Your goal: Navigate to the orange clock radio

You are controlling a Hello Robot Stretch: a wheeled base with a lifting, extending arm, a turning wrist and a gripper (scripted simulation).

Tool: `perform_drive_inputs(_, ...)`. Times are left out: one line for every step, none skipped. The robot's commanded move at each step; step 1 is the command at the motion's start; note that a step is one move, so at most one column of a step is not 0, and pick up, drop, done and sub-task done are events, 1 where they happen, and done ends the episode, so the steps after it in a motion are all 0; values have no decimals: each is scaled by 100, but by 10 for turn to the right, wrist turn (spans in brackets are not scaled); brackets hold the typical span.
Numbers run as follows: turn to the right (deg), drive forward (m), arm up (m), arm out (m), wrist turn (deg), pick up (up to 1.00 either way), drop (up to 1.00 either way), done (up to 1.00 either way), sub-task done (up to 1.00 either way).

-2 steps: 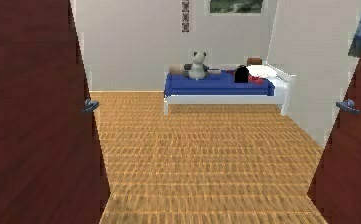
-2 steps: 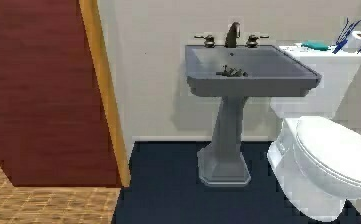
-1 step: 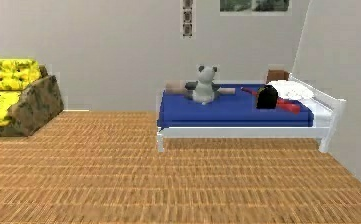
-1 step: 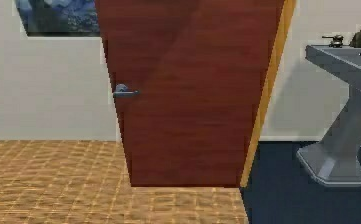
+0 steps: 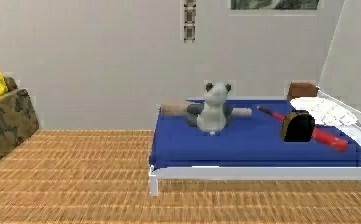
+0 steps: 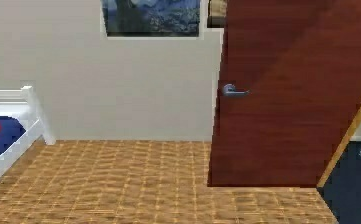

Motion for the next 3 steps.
perform_drive_inputs(-450,0,0,0,0,0,0,0,0)
perform_drive_inputs(-240,0,0,0,0,0,0,0,0)
perform_drive_inputs(0,100,0,0,0,0,0,0,0)
